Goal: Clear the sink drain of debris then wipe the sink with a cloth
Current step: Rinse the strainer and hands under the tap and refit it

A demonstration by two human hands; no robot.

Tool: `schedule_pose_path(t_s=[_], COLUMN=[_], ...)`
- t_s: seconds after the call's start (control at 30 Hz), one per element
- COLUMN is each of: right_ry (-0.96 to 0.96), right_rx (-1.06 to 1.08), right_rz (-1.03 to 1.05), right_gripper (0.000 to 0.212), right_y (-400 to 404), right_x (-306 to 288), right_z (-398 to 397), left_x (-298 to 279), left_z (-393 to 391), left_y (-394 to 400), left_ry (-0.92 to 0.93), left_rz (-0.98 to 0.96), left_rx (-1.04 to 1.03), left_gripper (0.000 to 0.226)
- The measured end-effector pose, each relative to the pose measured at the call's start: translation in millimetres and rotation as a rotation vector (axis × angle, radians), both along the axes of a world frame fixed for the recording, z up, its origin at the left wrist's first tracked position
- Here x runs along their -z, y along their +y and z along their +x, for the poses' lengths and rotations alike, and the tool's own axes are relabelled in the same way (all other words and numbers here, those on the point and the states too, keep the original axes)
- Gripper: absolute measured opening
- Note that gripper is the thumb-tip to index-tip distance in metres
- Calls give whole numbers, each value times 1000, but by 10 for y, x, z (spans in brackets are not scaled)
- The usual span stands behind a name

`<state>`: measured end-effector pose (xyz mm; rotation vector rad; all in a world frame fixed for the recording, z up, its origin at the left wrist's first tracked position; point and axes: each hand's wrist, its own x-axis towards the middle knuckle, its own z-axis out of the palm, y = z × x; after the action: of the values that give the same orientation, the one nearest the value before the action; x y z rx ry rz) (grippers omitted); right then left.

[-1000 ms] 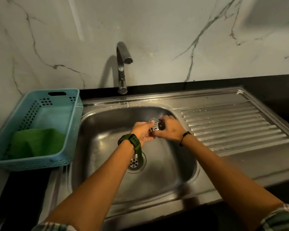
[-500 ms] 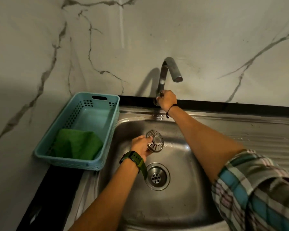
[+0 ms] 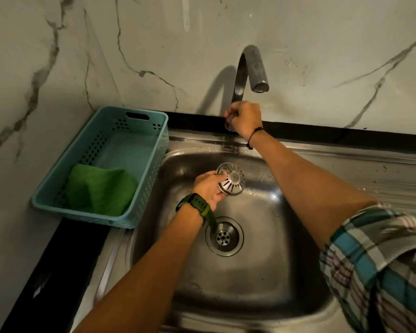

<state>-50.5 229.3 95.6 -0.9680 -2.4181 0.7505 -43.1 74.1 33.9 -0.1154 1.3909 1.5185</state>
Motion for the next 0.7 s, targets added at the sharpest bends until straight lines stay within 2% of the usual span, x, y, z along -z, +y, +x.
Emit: schedule_pose_path(t_s=[0.1,0.23,0.47,0.53,0.57,0.6,0.63,0.7], right_ry=[-205,-381,-370,-259,-146,-11,105,138], right_rx=[-154,-323,-345,-318,-263,-191,-131,-125], right_rz=[200,243,281,292,255,127,-102,-572], right_gripper=[31,34,40,39,35,29,23,21], right_y=[74,88,41,-76,-171,-286,-415,-598], right_x=[-82,-123,-92,-114,-92,-70,-53,-21], right_z=[-46,-138,-33,91,178,285,397,577], left_x=[23,24,22,31,30,37,41,40], left_z=[22,40,43,56,63,69,78,90], left_y=[69,153,166,148,137,119,102,78], left_ry=[-4,-1,-53,-59,-61,-57,-56,-43], left_rz=[6,5,26,37,48,55,59,53], left_rx=[5,7,6,16,11,-4,-23,-22], left_gripper=[29,29,31,30,30,30,29,27])
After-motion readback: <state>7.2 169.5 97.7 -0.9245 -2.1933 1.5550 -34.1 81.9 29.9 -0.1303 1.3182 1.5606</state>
